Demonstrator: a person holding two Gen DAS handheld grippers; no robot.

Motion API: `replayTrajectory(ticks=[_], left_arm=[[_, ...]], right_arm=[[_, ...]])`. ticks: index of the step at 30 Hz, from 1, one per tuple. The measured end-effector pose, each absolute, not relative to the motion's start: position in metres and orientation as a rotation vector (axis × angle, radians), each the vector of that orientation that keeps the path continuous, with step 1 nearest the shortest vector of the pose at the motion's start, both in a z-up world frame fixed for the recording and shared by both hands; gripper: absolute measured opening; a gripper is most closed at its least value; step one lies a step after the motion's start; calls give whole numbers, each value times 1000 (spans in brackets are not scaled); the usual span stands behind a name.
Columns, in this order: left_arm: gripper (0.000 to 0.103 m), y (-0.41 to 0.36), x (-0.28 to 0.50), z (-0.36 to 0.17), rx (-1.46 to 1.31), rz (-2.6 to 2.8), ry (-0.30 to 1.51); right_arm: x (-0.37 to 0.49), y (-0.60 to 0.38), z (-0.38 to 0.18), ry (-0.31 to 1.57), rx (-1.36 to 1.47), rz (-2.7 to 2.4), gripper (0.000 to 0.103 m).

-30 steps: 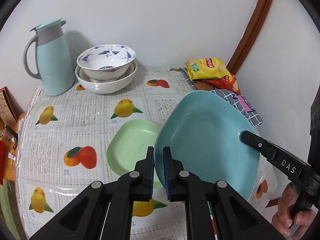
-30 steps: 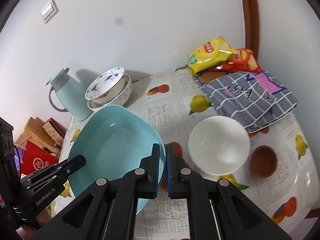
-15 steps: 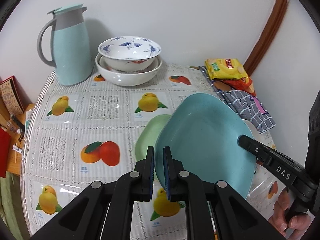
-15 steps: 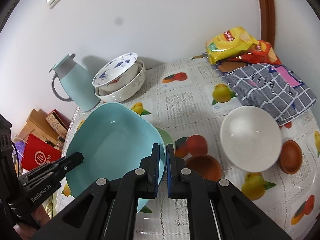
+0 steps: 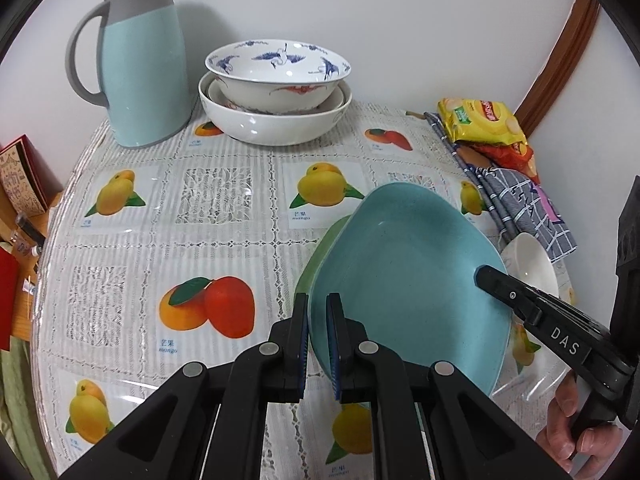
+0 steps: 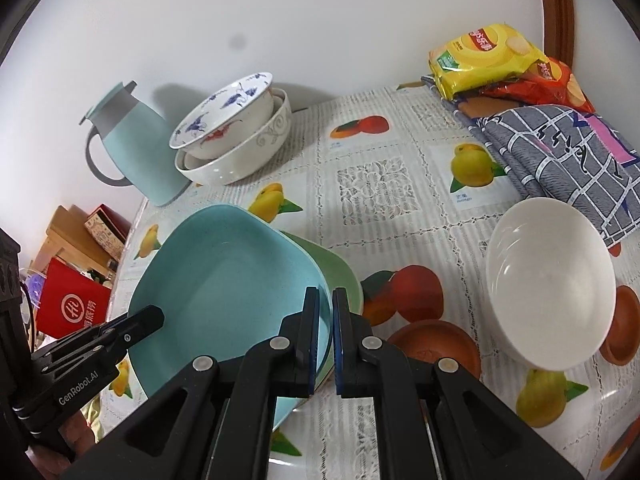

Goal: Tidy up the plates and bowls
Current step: 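Carry the light-blue plate and lower it onto the green plate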

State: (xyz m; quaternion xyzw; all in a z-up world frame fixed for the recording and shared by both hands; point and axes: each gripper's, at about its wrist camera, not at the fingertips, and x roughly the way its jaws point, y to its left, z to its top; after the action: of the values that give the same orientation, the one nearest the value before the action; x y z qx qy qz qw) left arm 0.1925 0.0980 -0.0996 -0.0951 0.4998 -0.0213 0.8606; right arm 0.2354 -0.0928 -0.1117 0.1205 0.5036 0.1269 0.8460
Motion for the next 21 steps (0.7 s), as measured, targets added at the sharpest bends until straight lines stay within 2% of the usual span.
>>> replayTrajectory(ticks=[11,21], left_arm=[[9,97,213,-128,-181,-25,1102],[9,98,218,-140,-166,-27,1129]], right_arm=[[255,-87,-144,1111,212,272,7],[262,-77,-148,1099,123,287,10]])
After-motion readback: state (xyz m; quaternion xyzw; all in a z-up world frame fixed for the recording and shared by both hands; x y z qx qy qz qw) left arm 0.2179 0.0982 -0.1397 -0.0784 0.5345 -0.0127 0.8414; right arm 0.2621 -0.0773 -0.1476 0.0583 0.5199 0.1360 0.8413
